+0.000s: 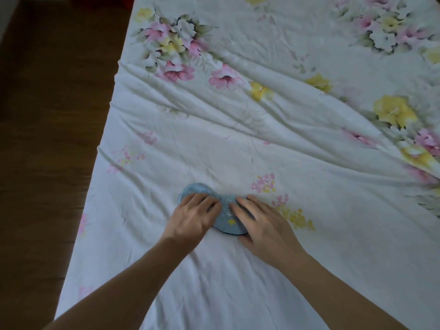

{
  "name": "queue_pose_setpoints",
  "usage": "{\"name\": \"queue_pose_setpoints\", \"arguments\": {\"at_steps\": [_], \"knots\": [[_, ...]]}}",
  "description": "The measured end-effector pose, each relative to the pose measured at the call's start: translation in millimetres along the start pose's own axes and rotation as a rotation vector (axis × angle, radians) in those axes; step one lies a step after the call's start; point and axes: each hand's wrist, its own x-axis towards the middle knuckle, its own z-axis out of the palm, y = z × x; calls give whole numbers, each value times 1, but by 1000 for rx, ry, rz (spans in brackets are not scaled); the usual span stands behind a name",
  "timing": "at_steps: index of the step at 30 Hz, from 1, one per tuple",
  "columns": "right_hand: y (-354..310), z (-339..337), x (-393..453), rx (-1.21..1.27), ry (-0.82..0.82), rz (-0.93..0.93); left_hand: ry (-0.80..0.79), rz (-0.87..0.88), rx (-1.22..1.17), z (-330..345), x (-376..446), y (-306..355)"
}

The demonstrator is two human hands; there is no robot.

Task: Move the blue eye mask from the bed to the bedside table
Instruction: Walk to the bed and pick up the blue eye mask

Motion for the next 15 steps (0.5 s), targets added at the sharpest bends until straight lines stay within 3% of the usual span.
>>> {"name": "queue_pose_setpoints", "arguments": {"at_steps": [6, 9, 12, 15], "knots": [[7, -8, 6, 94, 10, 29, -123, -136, -202, -21, 11, 0], [12, -21, 11, 376, -104, 108, -154, -208, -381, -33, 12, 0], [18, -37, 17, 597, -138, 200, -206, -386, -615, -40, 10, 0], [17, -59, 15, 785, -148, 309, -363, -604, -965, -57, -1, 9]]}}
